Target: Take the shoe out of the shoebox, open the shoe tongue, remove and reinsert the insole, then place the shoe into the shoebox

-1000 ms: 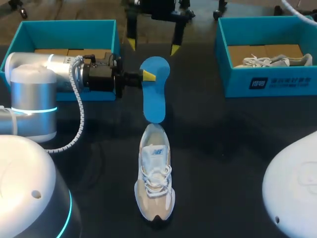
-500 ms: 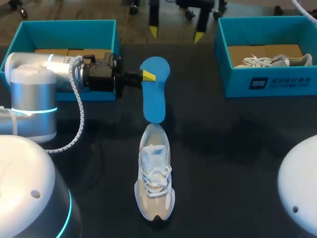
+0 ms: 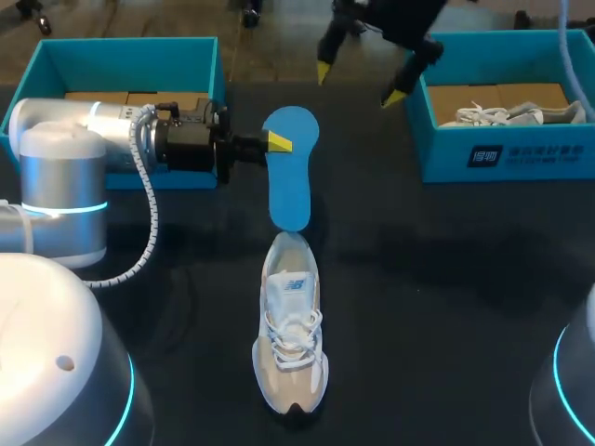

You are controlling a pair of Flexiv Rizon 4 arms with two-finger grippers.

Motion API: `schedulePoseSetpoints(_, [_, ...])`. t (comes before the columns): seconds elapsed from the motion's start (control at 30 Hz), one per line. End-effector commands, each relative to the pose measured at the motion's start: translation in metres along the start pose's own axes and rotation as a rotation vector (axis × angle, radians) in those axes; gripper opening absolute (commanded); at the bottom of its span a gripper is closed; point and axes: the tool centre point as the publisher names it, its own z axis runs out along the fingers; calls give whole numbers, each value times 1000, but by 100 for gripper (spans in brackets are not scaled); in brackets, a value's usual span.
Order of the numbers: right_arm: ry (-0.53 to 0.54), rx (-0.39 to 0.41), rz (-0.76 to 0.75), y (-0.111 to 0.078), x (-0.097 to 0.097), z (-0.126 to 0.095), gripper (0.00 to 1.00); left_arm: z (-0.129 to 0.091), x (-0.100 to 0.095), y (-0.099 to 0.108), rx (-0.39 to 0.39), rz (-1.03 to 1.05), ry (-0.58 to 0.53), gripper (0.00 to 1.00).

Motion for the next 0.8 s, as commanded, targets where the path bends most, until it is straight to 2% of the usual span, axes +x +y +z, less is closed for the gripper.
schedulePoseSetpoints(0.03, [797,19,-14,4,-8,13,100,0,0,0,0,0,-3,0])
schedulePoseSetpoints(0.4, [872,32,-11,12,-10,29,100,0,0,0,0,0,-3,0])
schedulePoseSetpoints(0.8, [983,26,-28,12,-24,46,100,-1,0,0,5,10,2,0])
